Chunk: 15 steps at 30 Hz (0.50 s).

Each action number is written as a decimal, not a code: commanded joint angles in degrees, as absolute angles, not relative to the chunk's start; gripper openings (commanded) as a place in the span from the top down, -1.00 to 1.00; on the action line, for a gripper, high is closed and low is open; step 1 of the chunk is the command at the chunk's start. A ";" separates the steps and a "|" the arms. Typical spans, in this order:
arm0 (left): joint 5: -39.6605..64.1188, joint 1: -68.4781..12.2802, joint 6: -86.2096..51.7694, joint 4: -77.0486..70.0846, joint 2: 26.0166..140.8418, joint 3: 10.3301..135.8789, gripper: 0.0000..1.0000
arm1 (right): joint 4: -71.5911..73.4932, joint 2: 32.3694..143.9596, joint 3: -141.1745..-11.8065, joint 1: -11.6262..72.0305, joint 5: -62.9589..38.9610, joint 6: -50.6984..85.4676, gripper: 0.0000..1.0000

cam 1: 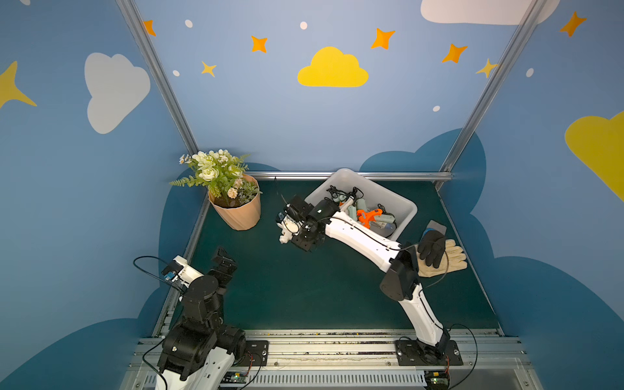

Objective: Put the hot melt glue gun into the storage box
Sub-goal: Pick up the hot melt adhesive gun from the center of the board, then place the hot melt adhesive gun in the storage box.

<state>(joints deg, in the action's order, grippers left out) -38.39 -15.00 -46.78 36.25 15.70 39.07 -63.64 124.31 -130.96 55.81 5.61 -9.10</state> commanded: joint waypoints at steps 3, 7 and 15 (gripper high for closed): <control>-36.68 -14.91 -43.25 36.61 18.23 41.56 -1.00 | -64.43 113.38 -130.79 51.15 8.06 -2.87 0.85; -34.80 -14.90 -42.59 35.89 20.98 42.01 -1.00 | -64.43 108.69 -127.14 44.02 11.50 0.76 0.84; -32.96 -14.90 -42.21 34.42 25.49 42.48 -1.00 | -60.29 105.58 -113.09 27.24 7.26 7.22 0.85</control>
